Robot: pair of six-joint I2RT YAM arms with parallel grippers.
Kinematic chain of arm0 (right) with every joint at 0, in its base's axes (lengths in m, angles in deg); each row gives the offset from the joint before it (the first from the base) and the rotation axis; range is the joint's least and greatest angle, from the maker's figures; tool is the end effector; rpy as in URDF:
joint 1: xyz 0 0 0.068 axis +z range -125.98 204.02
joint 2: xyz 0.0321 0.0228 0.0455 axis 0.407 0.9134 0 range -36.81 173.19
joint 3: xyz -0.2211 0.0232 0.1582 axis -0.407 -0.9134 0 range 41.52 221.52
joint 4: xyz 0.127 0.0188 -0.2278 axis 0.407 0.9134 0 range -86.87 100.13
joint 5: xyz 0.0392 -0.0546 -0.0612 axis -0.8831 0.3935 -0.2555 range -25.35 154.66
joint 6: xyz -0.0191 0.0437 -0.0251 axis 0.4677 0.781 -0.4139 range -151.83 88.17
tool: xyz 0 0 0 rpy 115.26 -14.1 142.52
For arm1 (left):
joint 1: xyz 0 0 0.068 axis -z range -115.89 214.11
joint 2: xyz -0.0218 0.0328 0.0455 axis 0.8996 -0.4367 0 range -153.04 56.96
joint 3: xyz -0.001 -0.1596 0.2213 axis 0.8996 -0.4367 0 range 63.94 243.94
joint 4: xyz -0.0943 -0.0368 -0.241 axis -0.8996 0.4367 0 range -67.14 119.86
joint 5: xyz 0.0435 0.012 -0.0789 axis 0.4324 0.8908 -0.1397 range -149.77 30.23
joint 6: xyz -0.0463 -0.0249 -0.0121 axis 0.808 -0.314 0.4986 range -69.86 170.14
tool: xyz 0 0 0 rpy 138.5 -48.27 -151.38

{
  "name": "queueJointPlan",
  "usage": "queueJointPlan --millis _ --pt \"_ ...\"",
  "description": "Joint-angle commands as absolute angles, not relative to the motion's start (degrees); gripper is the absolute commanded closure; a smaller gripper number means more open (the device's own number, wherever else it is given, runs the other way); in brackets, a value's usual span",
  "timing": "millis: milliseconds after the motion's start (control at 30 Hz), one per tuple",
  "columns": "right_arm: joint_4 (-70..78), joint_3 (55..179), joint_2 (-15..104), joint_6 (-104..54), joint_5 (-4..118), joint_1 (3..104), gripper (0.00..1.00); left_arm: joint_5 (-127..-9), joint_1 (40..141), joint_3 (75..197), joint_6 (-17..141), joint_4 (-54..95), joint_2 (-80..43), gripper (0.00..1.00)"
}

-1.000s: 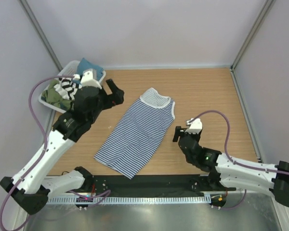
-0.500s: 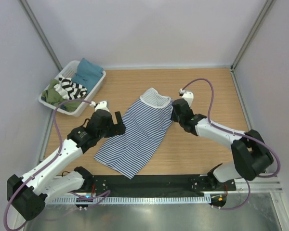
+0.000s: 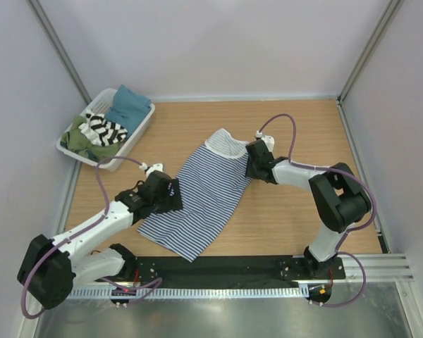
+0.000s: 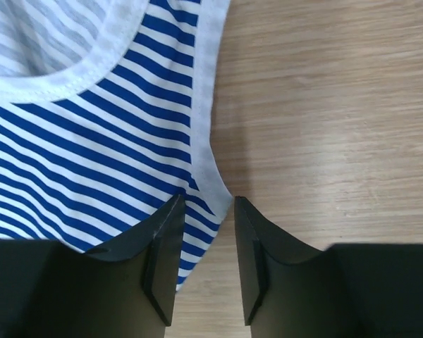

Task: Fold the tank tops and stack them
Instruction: Flatten the tank top out

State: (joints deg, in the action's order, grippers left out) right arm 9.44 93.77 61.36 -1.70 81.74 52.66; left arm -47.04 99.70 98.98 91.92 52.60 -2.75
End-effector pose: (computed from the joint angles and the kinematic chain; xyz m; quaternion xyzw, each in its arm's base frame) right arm 0.3010 0.1525 0.1552 0.0602 0.9350 0.0346 0.3479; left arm 0.1653 -0.1087 0.2054 -0.0849 0.9431 -0.1075 0.3030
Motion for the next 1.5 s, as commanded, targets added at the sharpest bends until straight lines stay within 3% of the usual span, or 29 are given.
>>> queueJointPlan --millis 0,67,100,167,467,533,633,667,733,767,1000,1167,1233,1300,1400,1467 --pt "9.6 97.5 63.2 -2.2 81.4 52.3 0.60 -45.6 99.6 98.5 92.8 47.6 -6.7 0.07" --pt "9.6 97.9 63.6 -2.4 81.6 52.3 0.70 -45.3 99.5 98.6 92.7 47.2 -8.7 0.08" --pt "9.4 97.9 63.7 -2.6 82.2 52.2 0.85 -45.2 99.5 98.5 92.6 46.7 -9.5 0.09" --pt "9.4 97.3 63.3 -2.4 84.0 52.2 0.96 -44.7 99.5 98.4 92.4 46.2 -11.6 0.11" --pt "4.1 87.8 51.4 -1.2 89.9 52.2 0.99 -45.4 99.5 100.3 91.5 45.4 -20.6 0.27" --pt "4.1 86.9 49.6 -0.9 90.2 52.1 0.99 -46.0 99.5 100.5 91.2 44.7 -21.7 0.36" --pt "4.6 85.0 46.6 -0.3 90.7 52.1 0.99 -48.9 99.6 101.9 89.5 42.7 -24.9 0.65" --pt "4.9 84.7 45.7 0.1 90.9 52.2 0.99 -49.1 99.6 102.6 89.2 42.5 -25.7 0.82" --pt "6.2 83.6 43.0 0.3 90.7 52.1 0.99 -50.0 99.6 105.6 87.8 42.3 -29.0 0.99" --pt "6.5 83.2 42.0 0.4 90.6 52.2 0.99 -50.0 99.5 106.7 87.4 42.5 -30.3 1.00" --pt "12.3 79.3 29.4 2.9 88.4 52.4 0.99 -48.6 99.5 122.9 84.3 47.9 -37.7 1.00" --pt "15.1 81.0 20.8 2.7 84.1 52.8 0.99 -51.2 99.5 131.9 83.5 51.3 -35.8 1.00" --pt "20.4 89.4 23.5 -0.1 85.8 52.0 0.99 -50.0 99.3 134.1 82.8 51.3 -35.6 1.00" --pt "27.3 97.3 33.6 -1.5 82.7 49.7 0.99 -53.5 97.9 140.6 81.8 53.3 -39.5 1.00" --pt "29.1 107.4 44.7 -1.8 77.8 44.5 0.99 -55.8 94.3 152.8 81.0 58.5 -50.8 1.00" --pt "28.7 111.0 48.3 -0.5 74.0 41.7 0.99 -54.6 93.6 158.7 79.8 65.0 -56.0 0.52"
